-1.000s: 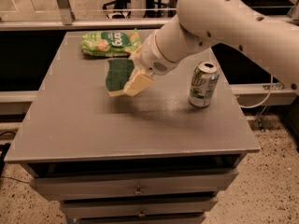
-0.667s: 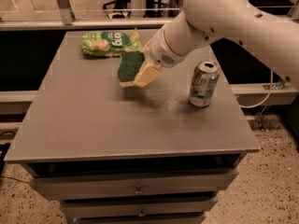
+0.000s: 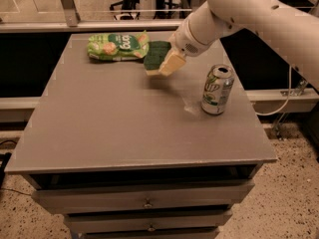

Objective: Move sponge near green rice chip bag

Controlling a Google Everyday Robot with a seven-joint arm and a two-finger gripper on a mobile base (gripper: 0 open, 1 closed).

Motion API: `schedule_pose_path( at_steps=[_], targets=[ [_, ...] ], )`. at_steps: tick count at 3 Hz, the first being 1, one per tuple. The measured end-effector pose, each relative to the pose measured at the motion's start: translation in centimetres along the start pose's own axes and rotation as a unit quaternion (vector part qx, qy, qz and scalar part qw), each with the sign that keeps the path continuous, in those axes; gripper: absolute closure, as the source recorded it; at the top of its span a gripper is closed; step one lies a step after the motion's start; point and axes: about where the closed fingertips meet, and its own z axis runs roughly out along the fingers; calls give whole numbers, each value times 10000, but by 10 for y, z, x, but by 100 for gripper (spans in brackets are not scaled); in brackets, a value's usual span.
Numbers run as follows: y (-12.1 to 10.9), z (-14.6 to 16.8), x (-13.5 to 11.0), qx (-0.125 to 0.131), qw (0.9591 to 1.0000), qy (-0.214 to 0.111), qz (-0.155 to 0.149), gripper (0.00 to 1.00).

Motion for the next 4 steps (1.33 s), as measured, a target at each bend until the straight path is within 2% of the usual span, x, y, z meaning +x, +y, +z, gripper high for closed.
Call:
schedule_pose_path(
  at_steps=[1, 3, 4],
  targets=[
    [-33, 5, 17, 173, 9996, 98, 207, 100],
    [-67, 32, 37, 178, 9984, 144, 508, 100],
    [-73, 49, 39, 75, 9982, 138, 581, 84]
  ],
)
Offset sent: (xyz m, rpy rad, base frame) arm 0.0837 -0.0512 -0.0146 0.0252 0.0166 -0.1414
